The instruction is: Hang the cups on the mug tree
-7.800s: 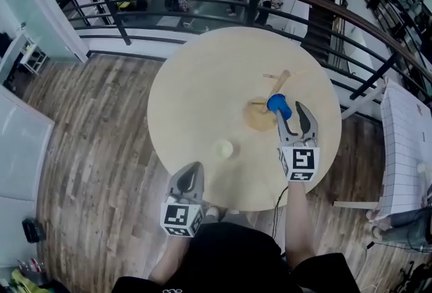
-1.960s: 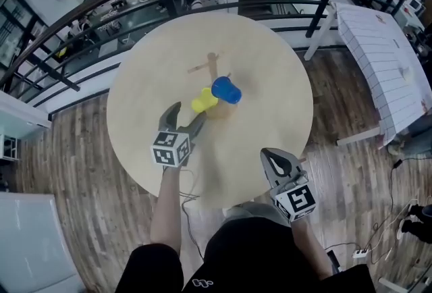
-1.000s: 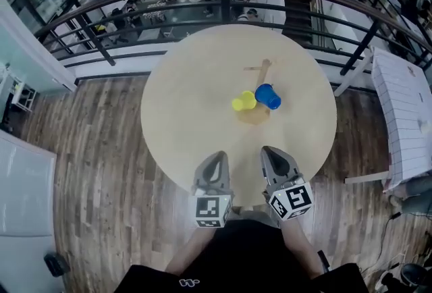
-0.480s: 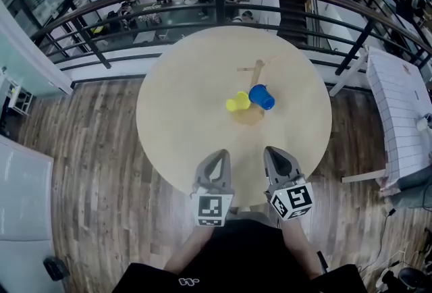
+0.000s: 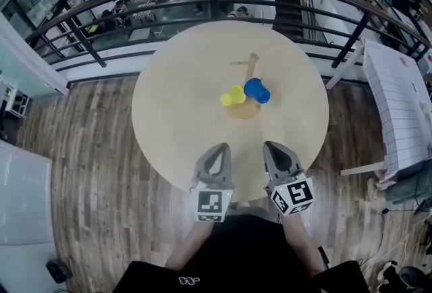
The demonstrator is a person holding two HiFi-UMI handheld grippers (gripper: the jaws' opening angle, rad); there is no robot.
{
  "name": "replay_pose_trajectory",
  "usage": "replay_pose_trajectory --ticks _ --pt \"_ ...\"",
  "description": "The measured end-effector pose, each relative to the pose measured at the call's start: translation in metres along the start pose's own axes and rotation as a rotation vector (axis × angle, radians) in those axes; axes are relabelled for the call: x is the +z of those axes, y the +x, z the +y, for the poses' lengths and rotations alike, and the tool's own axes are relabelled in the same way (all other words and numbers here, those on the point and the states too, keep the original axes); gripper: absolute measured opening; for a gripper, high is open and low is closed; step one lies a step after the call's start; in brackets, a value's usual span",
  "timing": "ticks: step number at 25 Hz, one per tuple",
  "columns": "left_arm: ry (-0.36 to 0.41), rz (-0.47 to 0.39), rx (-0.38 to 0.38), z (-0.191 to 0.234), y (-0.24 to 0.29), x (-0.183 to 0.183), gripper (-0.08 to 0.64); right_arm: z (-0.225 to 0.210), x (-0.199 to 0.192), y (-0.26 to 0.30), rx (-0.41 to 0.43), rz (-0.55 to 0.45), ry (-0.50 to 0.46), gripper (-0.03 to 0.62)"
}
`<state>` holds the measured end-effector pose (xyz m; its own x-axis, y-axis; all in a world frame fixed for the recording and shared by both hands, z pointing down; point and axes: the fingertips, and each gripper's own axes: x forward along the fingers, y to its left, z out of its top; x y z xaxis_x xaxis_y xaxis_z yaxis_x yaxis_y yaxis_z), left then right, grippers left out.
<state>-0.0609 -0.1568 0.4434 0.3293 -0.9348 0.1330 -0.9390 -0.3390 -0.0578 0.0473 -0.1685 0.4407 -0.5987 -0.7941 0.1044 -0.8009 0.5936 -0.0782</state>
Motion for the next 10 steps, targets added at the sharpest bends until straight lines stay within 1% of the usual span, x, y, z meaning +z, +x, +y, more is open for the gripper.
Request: replay_pose_trajectory --ticks 5,10 --pt "-0.004 -0.003 -0.03 -0.01 0.002 -0.001 0.012 -0.002 0.001 -0.004 -0.01 -0.003 -0.005 0.008" --pt "0.016 0.003 -0.049 -0.018 0.003 -0.003 0.012 -0.005 -0.001 -0.009 -0.019 0.001 -0.011 0.008"
